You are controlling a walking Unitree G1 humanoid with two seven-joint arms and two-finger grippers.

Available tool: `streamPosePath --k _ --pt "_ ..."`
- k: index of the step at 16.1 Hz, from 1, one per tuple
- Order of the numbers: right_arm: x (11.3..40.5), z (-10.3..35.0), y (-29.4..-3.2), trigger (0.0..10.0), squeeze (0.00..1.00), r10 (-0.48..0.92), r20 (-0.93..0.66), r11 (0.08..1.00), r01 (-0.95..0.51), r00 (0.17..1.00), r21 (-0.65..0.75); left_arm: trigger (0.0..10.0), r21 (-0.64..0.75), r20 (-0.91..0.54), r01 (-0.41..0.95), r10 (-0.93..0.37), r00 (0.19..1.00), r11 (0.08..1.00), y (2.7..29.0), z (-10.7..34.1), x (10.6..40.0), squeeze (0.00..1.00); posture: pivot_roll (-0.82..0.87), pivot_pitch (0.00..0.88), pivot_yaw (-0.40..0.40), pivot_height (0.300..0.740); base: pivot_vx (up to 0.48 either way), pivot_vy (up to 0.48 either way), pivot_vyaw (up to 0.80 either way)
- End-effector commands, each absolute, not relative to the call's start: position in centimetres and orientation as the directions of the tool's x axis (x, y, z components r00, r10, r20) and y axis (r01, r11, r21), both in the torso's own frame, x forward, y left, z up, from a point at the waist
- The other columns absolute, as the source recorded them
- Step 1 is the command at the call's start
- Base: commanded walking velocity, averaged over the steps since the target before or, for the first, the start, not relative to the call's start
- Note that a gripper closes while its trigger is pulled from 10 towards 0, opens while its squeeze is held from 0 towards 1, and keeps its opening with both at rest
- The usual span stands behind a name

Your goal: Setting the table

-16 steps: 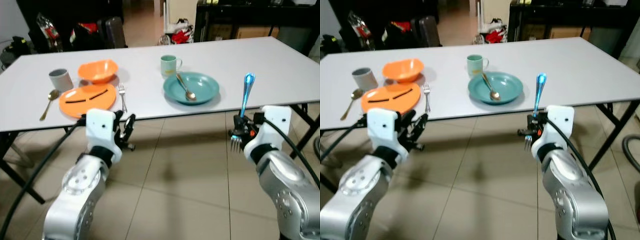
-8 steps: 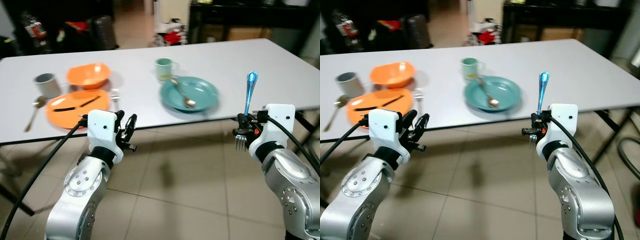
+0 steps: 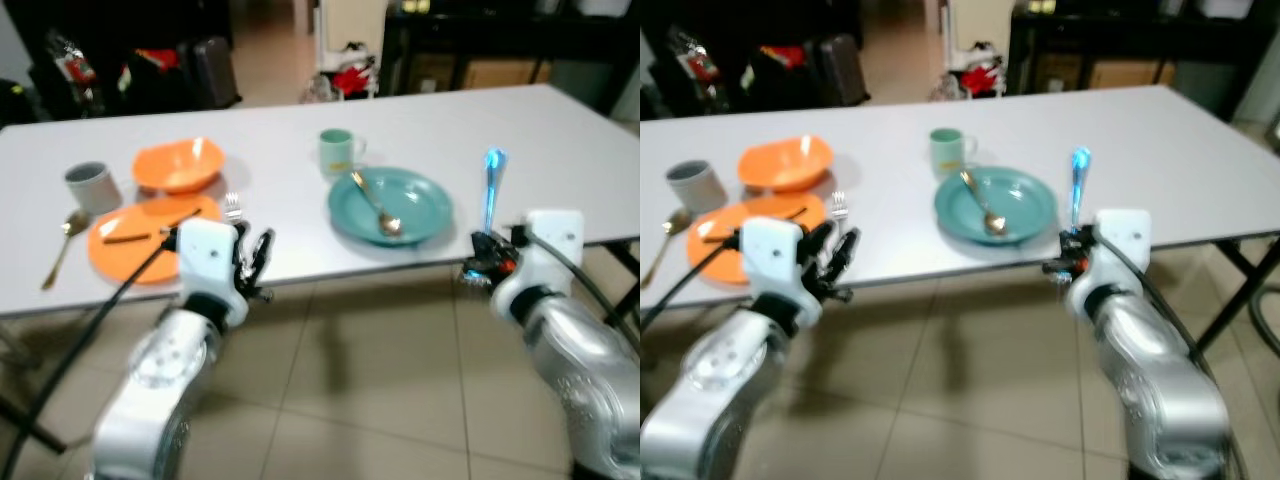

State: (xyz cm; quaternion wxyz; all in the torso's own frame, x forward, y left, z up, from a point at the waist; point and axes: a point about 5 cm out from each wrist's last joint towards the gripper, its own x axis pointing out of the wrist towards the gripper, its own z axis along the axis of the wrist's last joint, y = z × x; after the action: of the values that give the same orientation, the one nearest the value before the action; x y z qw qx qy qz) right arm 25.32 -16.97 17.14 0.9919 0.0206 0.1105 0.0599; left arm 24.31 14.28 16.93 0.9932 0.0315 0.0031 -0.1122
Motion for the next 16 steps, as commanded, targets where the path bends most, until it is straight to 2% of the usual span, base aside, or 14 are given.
streamPosePath --k 1,2,16 --pt "25.06 17.50 -17.50 10.0 0.00 0.107 -0.211 0.994 -0.101 0.972 0.040 10.0 0.061 -0.009 0.235 -0.235 0.972 0.970 14.01 17.05 24.58 0.00 -0.15 0.000 0.040 0.740 0.315 0.000 -0.80" --pt "24.86 17.44 -17.53 10.0 0.00 0.105 -0.215 0.994 -0.099 0.971 0.039 10.0 0.062 -0.008 0.238 -0.238 0.971 0.969 14.04 17.04 24.65 0.00 -0.15 0.000 0.040 0.740 0.315 0.000 -0.80" --pt "25.58 17.64 -17.24 10.0 0.00 0.164 -0.214 0.986 -0.166 0.963 0.006 10.0 0.065 -0.008 0.195 -0.194 0.981 0.979 14.81 16.86 24.56 0.00 -0.14 0.000 0.011 0.740 0.316 0.000 0.00"
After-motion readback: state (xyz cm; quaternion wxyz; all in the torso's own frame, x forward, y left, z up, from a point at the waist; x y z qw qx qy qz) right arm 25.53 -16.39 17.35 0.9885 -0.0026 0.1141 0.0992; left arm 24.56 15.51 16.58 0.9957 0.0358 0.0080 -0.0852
